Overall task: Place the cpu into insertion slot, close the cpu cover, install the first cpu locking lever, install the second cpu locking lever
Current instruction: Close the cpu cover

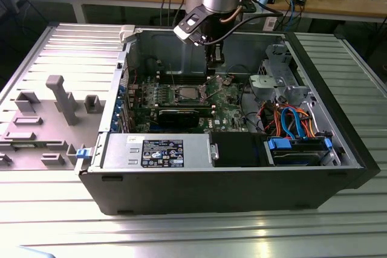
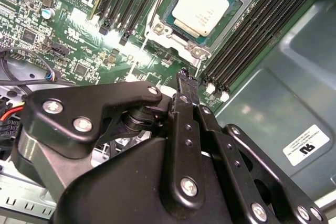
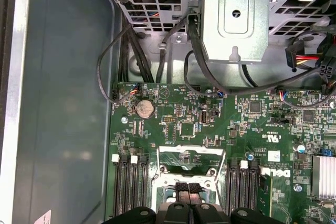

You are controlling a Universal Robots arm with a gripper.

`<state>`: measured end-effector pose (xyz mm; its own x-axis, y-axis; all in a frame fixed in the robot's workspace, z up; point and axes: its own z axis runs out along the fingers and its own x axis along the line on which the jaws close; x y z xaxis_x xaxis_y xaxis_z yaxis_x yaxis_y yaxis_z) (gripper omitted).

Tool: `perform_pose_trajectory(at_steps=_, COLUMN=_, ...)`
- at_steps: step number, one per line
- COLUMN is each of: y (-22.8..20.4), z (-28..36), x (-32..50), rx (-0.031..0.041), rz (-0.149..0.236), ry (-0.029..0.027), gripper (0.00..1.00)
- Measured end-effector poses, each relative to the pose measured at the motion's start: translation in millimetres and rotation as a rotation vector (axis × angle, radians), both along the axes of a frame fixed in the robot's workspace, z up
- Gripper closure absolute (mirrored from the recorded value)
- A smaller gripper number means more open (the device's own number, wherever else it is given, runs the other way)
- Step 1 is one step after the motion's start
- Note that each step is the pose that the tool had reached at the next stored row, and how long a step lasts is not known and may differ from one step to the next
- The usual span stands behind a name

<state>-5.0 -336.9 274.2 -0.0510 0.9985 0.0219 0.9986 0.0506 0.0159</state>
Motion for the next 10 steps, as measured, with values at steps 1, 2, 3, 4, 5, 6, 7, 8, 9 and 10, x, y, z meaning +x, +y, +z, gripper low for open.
perform_pose_trajectory(at_steps=1, y=0.0, z=0.0, x=0.4, rx=0.0000, rz=0.000, ry=0.0000, gripper=0.89)
perform_pose_trajectory(at_steps=2, y=0.0, z=0.0, x=1.0, rx=0.0000, rz=0.000, ry=0.0000, gripper=0.89)
perform_pose_trajectory(at_steps=3, y=0.0, z=0.0, x=1.4, rx=0.0000, rz=0.000, ry=0.0000, gripper=0.89)
perform_pose_trajectory(at_steps=4, y=0.0, z=0.0, x=2.3, rx=0.0000, rz=0.000, ry=0.0000, gripper=0.89)
perform_pose_trajectory(at_steps=5, y=0.0, z=0.0, x=2.6, rx=0.0000, rz=0.000, ry=0.0000, gripper=0.89)
perform_pose_trajectory(at_steps=6, y=0.0, z=0.0, x=3.0, rx=0.0000, rz=0.000, ry=-0.0001, gripper=0.89)
perform_pose_trajectory(at_steps=7, y=0.0, z=0.0, x=3.6, rx=0.0000, rz=0.000, ry=0.0000, gripper=0.89)
perform_pose_trajectory(at_steps=8, y=0.0, z=0.0, x=4.1, rx=0.0000, rz=0.000, ry=0.0000, gripper=0.89)
perform_pose_trajectory(at_steps=9, y=0.0, z=0.0, x=4.4, rx=0.0000, rz=0.000, ry=0.0000, gripper=0.89)
perform_pose_trajectory(at_steps=10, y=0.0, z=0.0, x=4.8, rx=0.0000, rz=0.000, ry=0.0000, gripper=0.89)
